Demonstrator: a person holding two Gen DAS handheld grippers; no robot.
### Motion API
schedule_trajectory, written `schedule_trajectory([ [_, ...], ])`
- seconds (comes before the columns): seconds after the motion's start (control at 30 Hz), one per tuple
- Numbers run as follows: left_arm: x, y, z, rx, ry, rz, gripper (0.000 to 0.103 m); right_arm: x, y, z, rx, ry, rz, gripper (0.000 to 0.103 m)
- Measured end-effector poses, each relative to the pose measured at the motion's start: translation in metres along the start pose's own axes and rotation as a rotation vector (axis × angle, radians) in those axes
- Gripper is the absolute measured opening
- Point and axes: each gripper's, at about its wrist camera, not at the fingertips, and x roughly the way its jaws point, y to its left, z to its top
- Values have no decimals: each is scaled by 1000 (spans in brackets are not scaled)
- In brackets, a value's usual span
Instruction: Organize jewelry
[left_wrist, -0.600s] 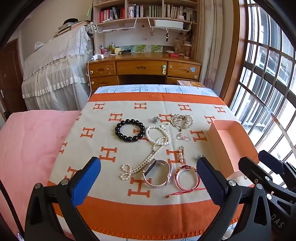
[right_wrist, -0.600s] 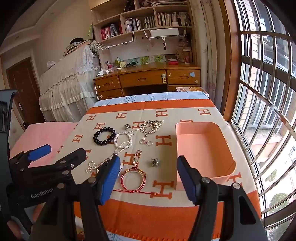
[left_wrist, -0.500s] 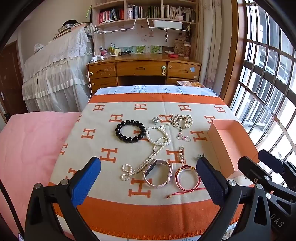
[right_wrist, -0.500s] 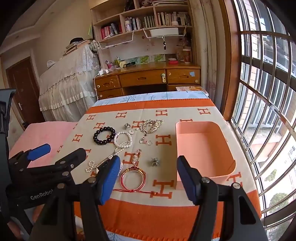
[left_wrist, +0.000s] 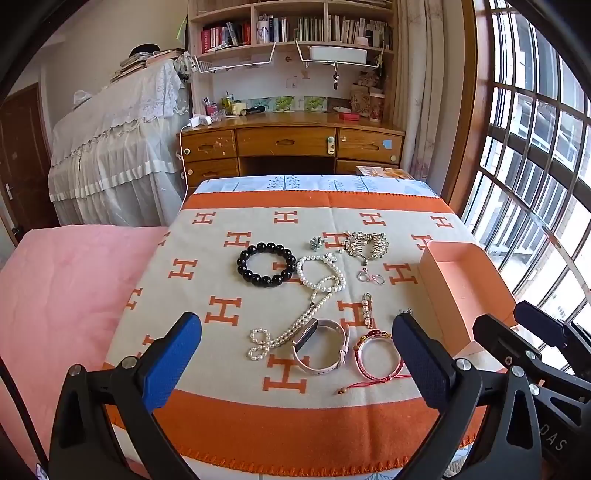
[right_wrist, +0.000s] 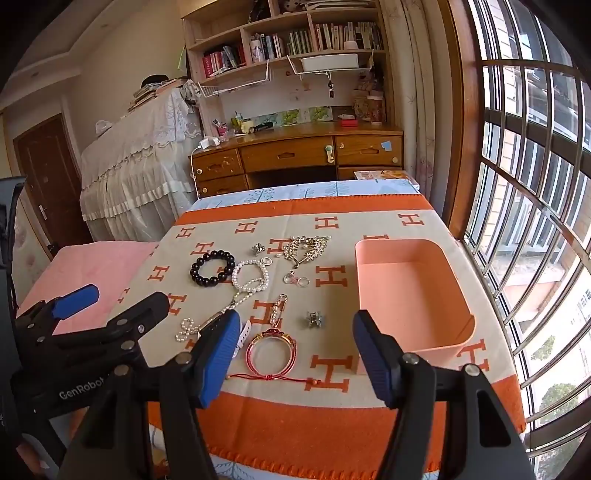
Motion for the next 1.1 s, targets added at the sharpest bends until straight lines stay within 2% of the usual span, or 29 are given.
schedule_trajectory([
  [0.97,-11,7,-3,-3,-19,2,102,-5,14,-7,1,-8,8,64],
  [1.1,-8,8,-2,-12,-2,-10,102,-4,13,-6,2,0,7,64],
])
